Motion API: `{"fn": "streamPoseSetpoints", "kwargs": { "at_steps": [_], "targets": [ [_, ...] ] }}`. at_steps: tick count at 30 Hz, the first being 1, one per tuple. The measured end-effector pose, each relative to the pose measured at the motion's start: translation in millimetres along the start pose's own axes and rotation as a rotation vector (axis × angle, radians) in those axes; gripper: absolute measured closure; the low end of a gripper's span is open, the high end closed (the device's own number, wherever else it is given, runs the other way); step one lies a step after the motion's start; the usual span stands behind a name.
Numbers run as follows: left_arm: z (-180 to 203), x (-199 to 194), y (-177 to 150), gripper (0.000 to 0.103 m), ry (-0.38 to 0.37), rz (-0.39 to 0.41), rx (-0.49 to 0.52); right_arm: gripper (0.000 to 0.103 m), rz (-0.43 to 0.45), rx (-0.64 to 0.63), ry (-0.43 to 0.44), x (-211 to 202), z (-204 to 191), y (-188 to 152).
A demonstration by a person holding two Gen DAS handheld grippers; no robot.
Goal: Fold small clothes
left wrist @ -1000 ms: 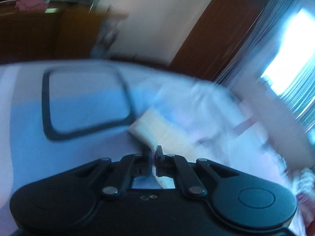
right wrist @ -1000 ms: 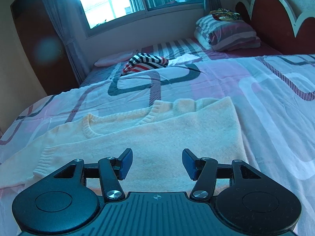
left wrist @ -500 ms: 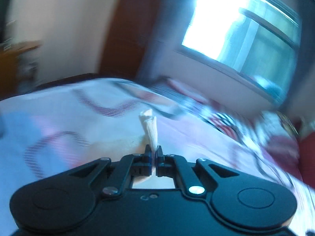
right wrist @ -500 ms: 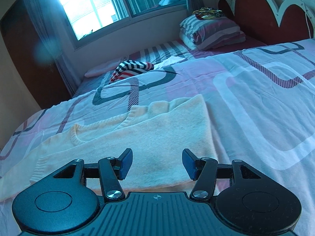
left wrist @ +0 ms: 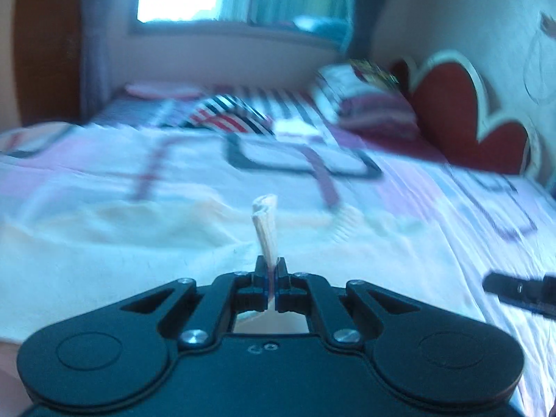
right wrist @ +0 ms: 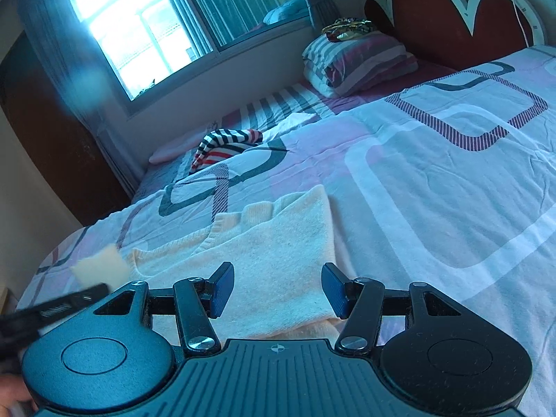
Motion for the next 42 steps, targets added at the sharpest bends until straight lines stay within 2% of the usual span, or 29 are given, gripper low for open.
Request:
{"fn": "streamPoseSetpoints", "kwargs": {
  "at_steps": [4,6,7,8,10,12,15,18,22,24,25,27,30,33,35,37,42],
  "targets": [
    [30.6,21.8,-22.2,0.100,-0.024,-0.066,0.027,0.047,-0.003,0.024,0.001,-7.1,8.0,1.1],
    [41.7,22.6,-29.5,0.096,-0.024,-0.054,0.070,0.047,-0.010,0.035,0.006,-8.1,8.7,0.0],
    [45.6,21.1,-30.4,0.082,-0.029,-0.052,0.082,0.047,-0.016,0.040,0.014,-7.6,8.4,-0.7],
    [49.9,18.7,-30.2,0.075,-0.056,-0.053,0.091,0.047,-0.024,0.044,0.025,-6.1,6.7,-1.7],
    [47.7,7.9,-29.0,0.051,-0.065,-0.046,0.097,0.047,-0.039,0.044,0.050,-1.5,0.7,-4.7],
    [32.6,-7.9,-26.4,0.040,-0.030,-0.004,0.095,0.047,-0.057,0.045,0.077,4.7,-8.5,-8.0],
    [-10.1,-41.1,-29.7,0.040,0.054,0.028,0.041,0.047,-0.097,0.045,0.116,21.5,-26.2,-16.5],
    [-64.5,-71.0,-39.9,0.043,0.200,0.052,-0.014,0.047,-0.142,0.043,0.143,42.6,-41.8,-25.6],
    [-124.7,-90.0,-52.1,0.049,0.305,0.027,-0.120,0.047,-0.184,0.035,0.180,67.2,-64.3,-32.8],
    [-139.9,-88.8,-54.6,0.050,0.314,0.004,-0.142,0.047,-0.193,0.015,0.181,76.7,-74.7,-34.8],
    [-143.6,-86.4,-54.8,0.050,0.306,-0.003,-0.146,0.051,-0.198,0.003,0.179,81.1,-78.4,-35.7],
    [-148.2,-78.1,-54.5,0.050,0.292,-0.021,-0.146,0.087,-0.221,-0.015,0.167,90.0,-84.9,-37.1],
    [-150.8,-67.4,-53.1,0.049,0.286,-0.019,-0.133,0.098,-0.221,-0.057,0.154,93.6,-90.4,-35.5],
    [-153.0,-62.0,-56.1,0.049,0.285,-0.024,-0.109,0.099,-0.175,-0.094,0.161,83.3,-93.8,-25.8],
    [-151.8,-60.0,-56.8,0.050,0.284,-0.027,-0.085,0.099,-0.108,-0.126,0.152,67.6,-92.0,-13.0],
    [-152.7,-59.6,-57.0,0.050,0.277,-0.030,-0.081,0.099,-0.024,-0.090,0.121,50.4,-77.8,4.6],
    [-150.3,-59.7,-56.6,0.054,0.269,-0.030,-0.062,0.099,-0.038,-0.065,0.058,43.6,-46.0,11.0]
  ]
}}
Point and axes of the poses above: each gripper's, at about its wrist camera, not at the fingertips, and x roughly the way its jaws point, z to its right, y to its top, the point moved 6 cm from there along x, roughly the way its jaws point, and after that the axes turned 2 degrees about z, right-handed, at the moved point
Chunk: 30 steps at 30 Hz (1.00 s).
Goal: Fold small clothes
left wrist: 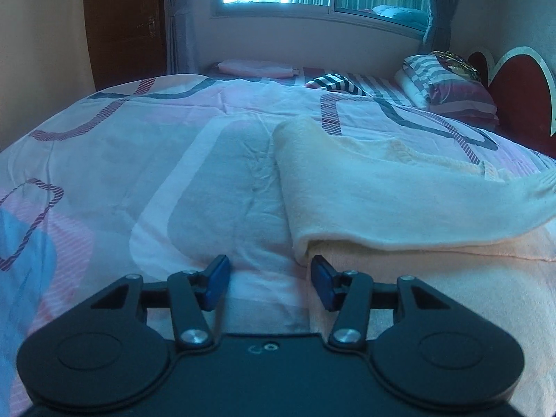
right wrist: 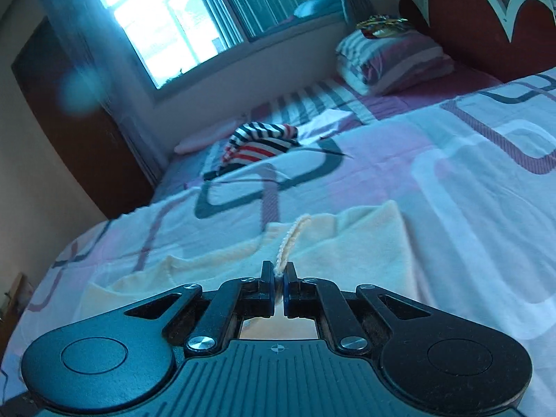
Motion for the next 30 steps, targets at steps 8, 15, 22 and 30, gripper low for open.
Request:
{"fn": "streamPoseSetpoints", "kwargs": {
  "at_steps": [8,15,22,30],
  "targets": [
    [1.0,0.0,1.4,0.058,-0.008,-0.009,0.016,0.099,0.007,0.043,-0.035,-12.2,22.2,-6.0],
    [0.8,0.1,2.3,0.058,-0.010,-0.017,0.017,0.099,-0.015,0.038,-0.056,-16.8,34.3,-11.8],
    [0.7,0.7,3.1,0.058,-0.010,-0.025,0.023,0.099,-0.029,0.022,-0.065,-11.0,45.1,-22.3],
    [1.0,1.4,4.3,0.058,-0.008,-0.034,0.035,0.099,-0.057,0.011,-0.085,0.6,57.6,-32.9]
  ]
}}
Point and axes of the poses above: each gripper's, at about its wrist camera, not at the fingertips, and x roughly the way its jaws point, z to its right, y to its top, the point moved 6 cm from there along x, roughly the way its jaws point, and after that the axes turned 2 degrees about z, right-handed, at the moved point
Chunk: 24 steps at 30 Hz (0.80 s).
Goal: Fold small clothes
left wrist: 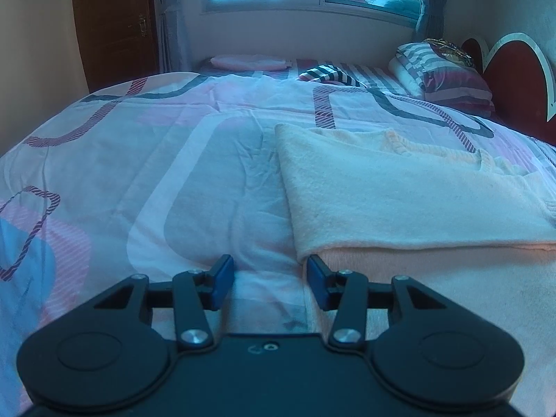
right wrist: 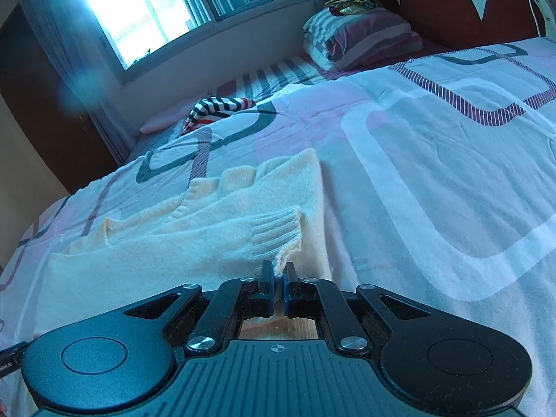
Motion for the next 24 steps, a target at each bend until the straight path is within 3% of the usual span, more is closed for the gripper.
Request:
{"fn": "streamPoseSetpoints", "kwargs": {
  "at_steps": [18,19,21,23,24],
  "targets": [
    [-2.0,-0.9,2.6,0.056,0.004,-0.007,0.004,0.099,0.009,-0.023,-0.016,-13.0,-0.5,-5.5],
    [-5.1,-7.9,6.3,0.059,0.025,0.020,-0.005,0.099,0.034,-0.023,-0.042,-19.1,0.3,-1.4],
    [-6.4,-31.3,18.9,0.053,0.033,0.156,-0.012,0.097,0.122,-0.031,-0.069,-36.9,-0.6,10.4],
    [10.8,-31.9,30.9,0.051,-0.013,0.166,0.017,0.096,0.114,-0.031,-0.027,-34.8,-10.6,18.3],
    [25.4,-24.5,34.9,0.045,-0.053,0.138,0.042,0.096,0.093,-0.048,-0.008,-27.2,-20.1,19.1]
  ]
}}
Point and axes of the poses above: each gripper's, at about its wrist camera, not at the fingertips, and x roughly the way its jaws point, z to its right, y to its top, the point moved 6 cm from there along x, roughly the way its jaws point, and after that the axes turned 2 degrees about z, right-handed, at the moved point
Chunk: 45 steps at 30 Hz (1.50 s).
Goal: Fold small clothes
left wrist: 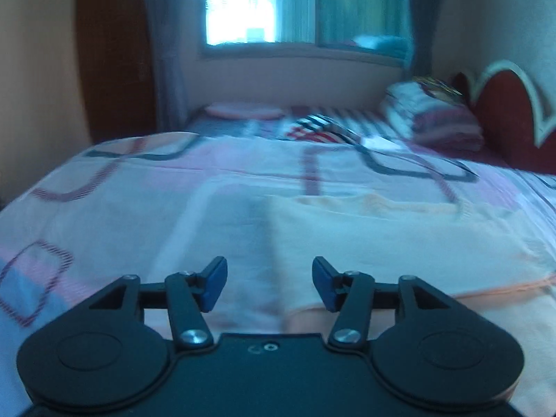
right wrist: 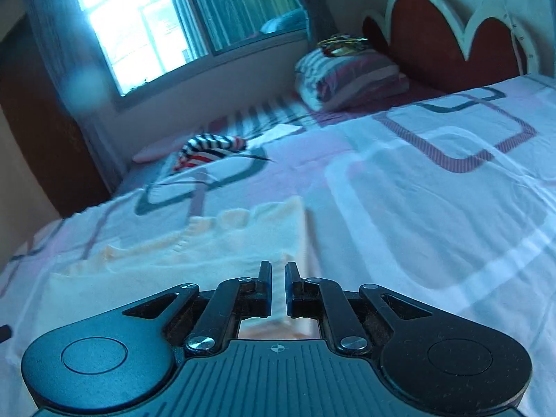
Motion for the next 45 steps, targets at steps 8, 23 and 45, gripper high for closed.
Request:
{"fn": "streamPoseSetpoints", "kwargs": {
  "at_steps": [8,23,45],
  "targets": [
    [79.3,45.6,-20.1,0.042,-0.140,-0.092,0.111,0.071,-0.071,-0.240,-0.054,40.1,-39.7,-40.6],
    [20.8,115.0,28.7,0.031,-0.137,-0.112,0.043,0.086,-0.093,-0.174,-0.116,76.7,-15.1,-7.8],
    [43.0,83.7,0.5,0.030,-0.171,-0.052,0.131,0.055,-0.085,-0.267,-0.106,88.7,-56.8,-19.5]
  ]
}}
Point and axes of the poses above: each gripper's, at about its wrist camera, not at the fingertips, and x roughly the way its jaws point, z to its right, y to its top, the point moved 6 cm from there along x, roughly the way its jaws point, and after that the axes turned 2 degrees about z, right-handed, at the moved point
